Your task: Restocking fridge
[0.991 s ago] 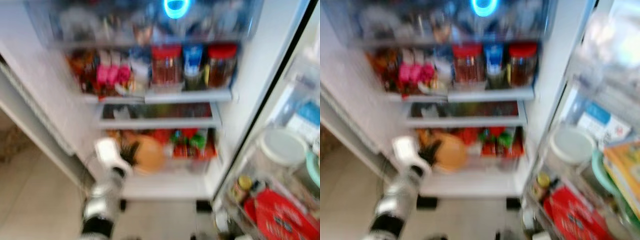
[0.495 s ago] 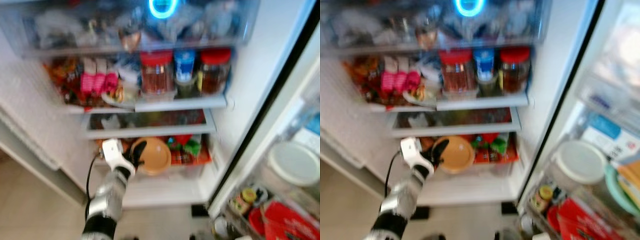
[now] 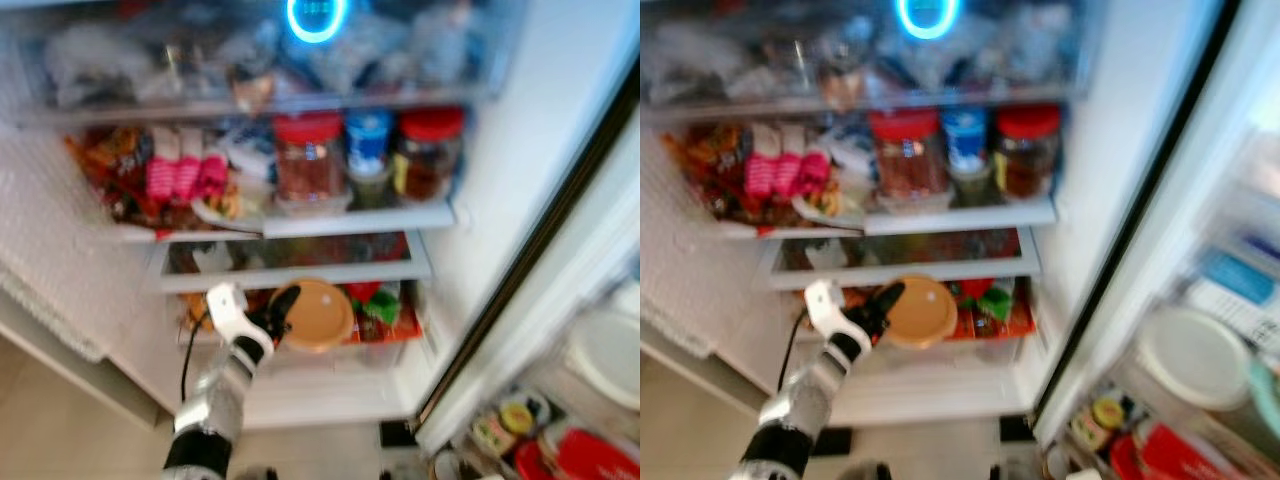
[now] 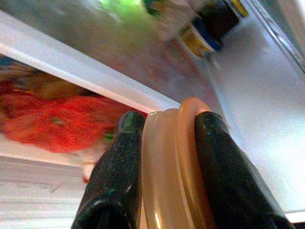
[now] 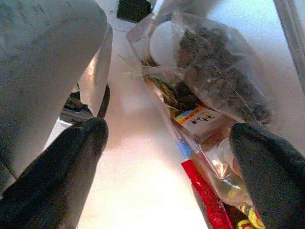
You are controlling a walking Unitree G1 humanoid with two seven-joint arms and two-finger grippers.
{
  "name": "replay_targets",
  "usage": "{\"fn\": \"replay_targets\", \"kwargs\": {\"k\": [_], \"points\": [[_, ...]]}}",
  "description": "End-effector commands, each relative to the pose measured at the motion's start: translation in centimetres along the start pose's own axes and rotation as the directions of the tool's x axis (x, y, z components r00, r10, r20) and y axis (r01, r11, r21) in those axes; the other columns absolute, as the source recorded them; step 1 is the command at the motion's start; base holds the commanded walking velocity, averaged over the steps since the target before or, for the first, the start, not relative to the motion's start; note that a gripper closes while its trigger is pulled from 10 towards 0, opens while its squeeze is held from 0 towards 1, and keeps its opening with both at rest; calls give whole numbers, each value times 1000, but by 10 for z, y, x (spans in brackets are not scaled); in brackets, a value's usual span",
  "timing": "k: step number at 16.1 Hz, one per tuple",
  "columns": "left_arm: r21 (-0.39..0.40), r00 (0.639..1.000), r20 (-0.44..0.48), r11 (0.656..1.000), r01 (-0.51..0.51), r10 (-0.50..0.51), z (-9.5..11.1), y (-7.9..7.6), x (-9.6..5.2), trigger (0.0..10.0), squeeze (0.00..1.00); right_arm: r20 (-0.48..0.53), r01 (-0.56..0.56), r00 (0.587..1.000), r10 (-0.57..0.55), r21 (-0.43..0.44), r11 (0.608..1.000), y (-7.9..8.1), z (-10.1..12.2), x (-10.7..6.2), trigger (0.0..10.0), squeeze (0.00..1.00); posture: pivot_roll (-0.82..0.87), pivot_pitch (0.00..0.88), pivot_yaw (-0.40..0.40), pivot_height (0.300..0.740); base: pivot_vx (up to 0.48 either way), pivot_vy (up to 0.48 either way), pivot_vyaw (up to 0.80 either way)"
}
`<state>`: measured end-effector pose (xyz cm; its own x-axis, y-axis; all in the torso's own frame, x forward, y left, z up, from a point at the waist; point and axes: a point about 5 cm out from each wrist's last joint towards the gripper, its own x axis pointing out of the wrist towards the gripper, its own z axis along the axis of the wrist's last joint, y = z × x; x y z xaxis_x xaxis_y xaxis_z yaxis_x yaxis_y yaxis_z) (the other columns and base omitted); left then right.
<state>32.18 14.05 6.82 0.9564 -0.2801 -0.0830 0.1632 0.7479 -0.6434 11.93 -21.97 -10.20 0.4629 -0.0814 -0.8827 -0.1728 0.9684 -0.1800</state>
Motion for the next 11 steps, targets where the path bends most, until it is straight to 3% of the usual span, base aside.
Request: {"fn": "replay_targets", "kwargs": {"k": [1,7,11], "points": [[-39,999,32,999,1,1,9,4,-1,10000,0,16,-79,997,79,-21,997,23,4,1,10000,0,-109,84,62,657,259,0,0],[-97,997,80,995,17,-10,17,5,5,10000,0,17,-82,996,82,-23,996,24,4,1,10000,0,-113,90,52,657,261,0,0],[-144,987,138,988,-59,79,22,15,7,10000,0,19,-88,996,89,-37,995,25,4,1,10000,0,-128,95,40,657,65,0,0]]}}
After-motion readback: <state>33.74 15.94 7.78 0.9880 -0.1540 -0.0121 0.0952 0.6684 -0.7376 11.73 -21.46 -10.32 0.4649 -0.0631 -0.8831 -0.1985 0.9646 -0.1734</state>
